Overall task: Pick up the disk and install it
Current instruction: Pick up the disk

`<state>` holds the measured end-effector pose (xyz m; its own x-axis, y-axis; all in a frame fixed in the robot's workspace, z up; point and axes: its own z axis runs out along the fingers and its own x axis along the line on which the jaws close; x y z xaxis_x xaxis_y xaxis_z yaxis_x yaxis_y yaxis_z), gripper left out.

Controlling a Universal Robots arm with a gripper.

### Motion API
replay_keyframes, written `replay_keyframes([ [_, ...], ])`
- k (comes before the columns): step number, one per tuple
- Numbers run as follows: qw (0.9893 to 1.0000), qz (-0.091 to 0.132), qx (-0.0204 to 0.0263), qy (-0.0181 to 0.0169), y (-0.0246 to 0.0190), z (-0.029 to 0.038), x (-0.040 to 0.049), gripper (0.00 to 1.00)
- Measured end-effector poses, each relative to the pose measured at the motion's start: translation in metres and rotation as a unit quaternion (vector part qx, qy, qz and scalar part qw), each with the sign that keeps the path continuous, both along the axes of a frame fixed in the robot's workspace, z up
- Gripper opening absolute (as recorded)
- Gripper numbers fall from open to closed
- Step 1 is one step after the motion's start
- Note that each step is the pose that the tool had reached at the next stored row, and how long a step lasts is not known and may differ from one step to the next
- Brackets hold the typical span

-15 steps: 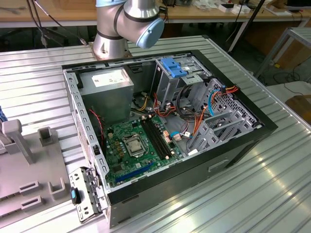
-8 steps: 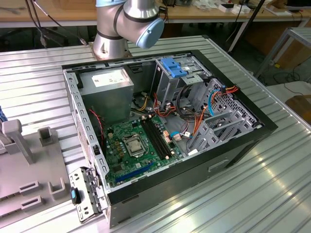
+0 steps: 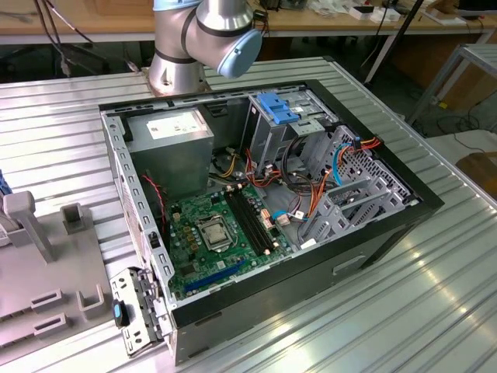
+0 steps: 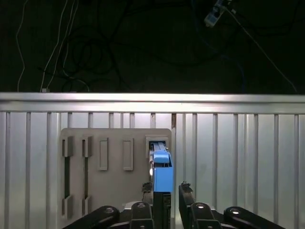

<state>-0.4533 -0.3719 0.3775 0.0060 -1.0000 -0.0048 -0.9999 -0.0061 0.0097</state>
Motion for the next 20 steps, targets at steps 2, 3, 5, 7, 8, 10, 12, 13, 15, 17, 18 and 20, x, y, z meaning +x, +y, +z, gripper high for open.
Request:
replay_keyframes([
  [2,1.0,0.002,-0.0001,0.0,-0.0003,-0.0048,0.0,0.49],
  [3,1.0,0.004,-0.0002,0.0,-0.0004,-0.0068,0.0,0.49],
  [5,1.0,0.008,-0.0003,0.0,-0.0004,-0.011,0.0,0.55],
  [7,0.9998,0.019,-0.0003,0.0001,-0.0004,-0.0171,0.0,0.62],
  [8,0.9995,0.031,-0.0003,0.0001,-0.0004,-0.0188,0.0001,0.62],
  [10,0.9993,0.037,-0.0004,-0.0019,-0.0005,-0.0224,-0.0003,0.62],
  [12,0.9993,0.037,-0.0006,-0.0082,-0.0005,-0.024,-0.001,0.62],
  [13,0.9992,0.037,-0.0007,-0.0113,-0.0005,-0.0246,-0.0012,0.62],
  [15,0.9992,0.037,-0.0009,-0.016,-0.0005,-0.0289,-0.0027,0.62],
  [17,0.9994,0.031,-0.001,-0.016,-0.0006,-0.0324,-0.0031,0.62],
  [18,0.9996,0.023,-0.0011,-0.0159,-0.0005,-0.0346,-0.0032,0.62],
  [20,0.9998,0.008,-0.0014,-0.0159,-0.0004,-0.039,-0.0032,0.62],
])
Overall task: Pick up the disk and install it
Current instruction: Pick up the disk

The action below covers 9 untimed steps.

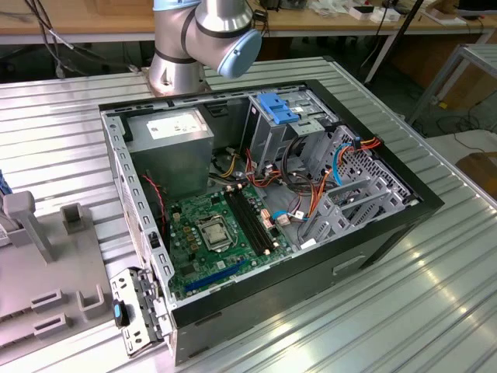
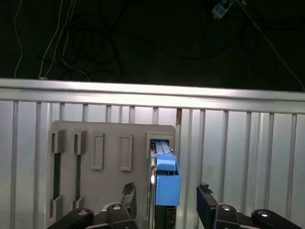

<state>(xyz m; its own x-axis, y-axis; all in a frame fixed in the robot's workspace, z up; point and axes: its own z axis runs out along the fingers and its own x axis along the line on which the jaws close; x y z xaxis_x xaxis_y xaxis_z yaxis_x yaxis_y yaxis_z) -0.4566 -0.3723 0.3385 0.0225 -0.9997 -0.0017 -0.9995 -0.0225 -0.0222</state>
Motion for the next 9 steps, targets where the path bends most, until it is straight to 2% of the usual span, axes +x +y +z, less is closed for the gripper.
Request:
replay_keyframes([
  [5,0.9999,-0.013,0.0,0.0004,0.0,-0.0082,-0.0011,0.62],
  [9,0.9999,-0.016,0.0001,0.0007,0.0,-0.0101,-0.0013,0.62],
])
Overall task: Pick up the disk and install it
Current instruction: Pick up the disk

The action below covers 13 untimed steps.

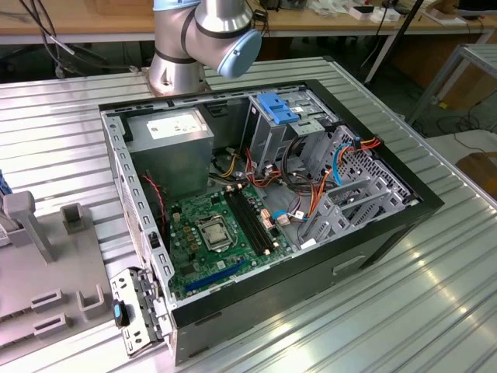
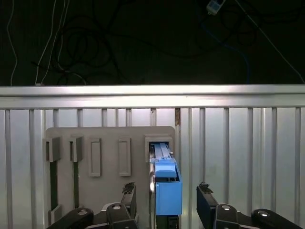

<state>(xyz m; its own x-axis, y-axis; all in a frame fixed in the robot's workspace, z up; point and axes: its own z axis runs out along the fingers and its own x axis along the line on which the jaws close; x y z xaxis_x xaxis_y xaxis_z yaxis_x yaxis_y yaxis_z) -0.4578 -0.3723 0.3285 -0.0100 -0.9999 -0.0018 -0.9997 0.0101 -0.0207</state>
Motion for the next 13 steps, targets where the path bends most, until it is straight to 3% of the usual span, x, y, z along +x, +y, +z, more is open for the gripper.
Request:
replay_keyframes([
  [9,1.0,0.0,0.0001,-0.0002,-0.0014,-0.002,0.0,0.62],
  [13,0.9998,0.019,-0.0014,-0.0004,-0.0014,-0.0101,0.0034,0.62],
])
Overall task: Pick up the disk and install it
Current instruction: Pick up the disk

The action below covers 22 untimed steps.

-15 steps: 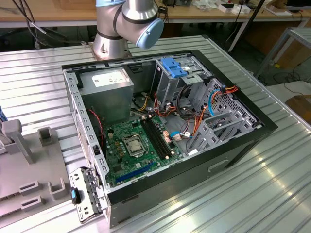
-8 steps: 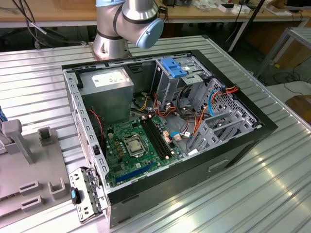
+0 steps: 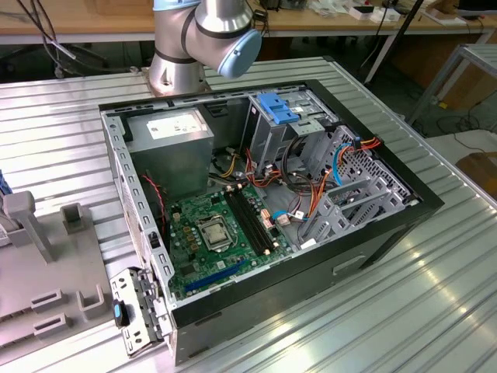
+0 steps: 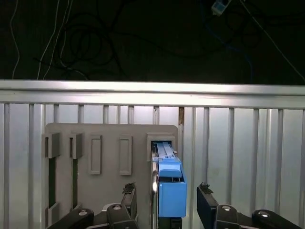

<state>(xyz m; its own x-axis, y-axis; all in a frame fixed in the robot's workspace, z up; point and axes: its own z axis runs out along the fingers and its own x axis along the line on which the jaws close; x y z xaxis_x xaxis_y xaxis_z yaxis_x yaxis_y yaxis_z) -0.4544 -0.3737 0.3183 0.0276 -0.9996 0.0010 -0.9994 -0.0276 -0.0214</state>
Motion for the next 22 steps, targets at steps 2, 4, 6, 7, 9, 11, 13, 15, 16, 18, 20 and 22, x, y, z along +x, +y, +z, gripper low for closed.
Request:
replay_keyframes([
  [2,1.0,0.001,0.0,-0.0001,-0.0001,-0.004,0.0001,0.62],
  [4,1.0,0.001,0.0001,-0.0001,-0.0001,-0.0072,0.0001,0.62],
  [6,1.0,0.001,0.0001,0.0,-0.0001,-0.0072,0.0,0.62],
  [7,1.0,0.001,0.0001,-0.0001,-0.0001,-0.0073,0.0,0.62],
  [9,1.0,0.001,0.0002,-0.0001,-0.0001,-0.0074,0.0,0.62],
  [11,1.0,0.001,0.0002,-0.0001,-0.0001,-0.0074,0.0,0.62],
  [13,1.0,0.001,0.0002,-0.0001,-0.0001,-0.0075,0.0001,0.6],
  [15,1.0,0.001,0.0002,-0.0001,-0.0001,-0.0077,0.0,0.53],
  [16,1.0,0.001,0.0003,-0.0003,-0.0002,-0.008,-0.0001,0.53],
  [18,1.0,0.001,0.0002,0.0,-0.0003,-0.0081,-0.0002,0.53],
  [20,1.0,0.001,0.0002,-0.0001,-0.0003,-0.0082,-0.0002,0.53],
  [22,1.0,0.001,0.0002,-0.0001,-0.0003,-0.0083,-0.0002,0.53],
])
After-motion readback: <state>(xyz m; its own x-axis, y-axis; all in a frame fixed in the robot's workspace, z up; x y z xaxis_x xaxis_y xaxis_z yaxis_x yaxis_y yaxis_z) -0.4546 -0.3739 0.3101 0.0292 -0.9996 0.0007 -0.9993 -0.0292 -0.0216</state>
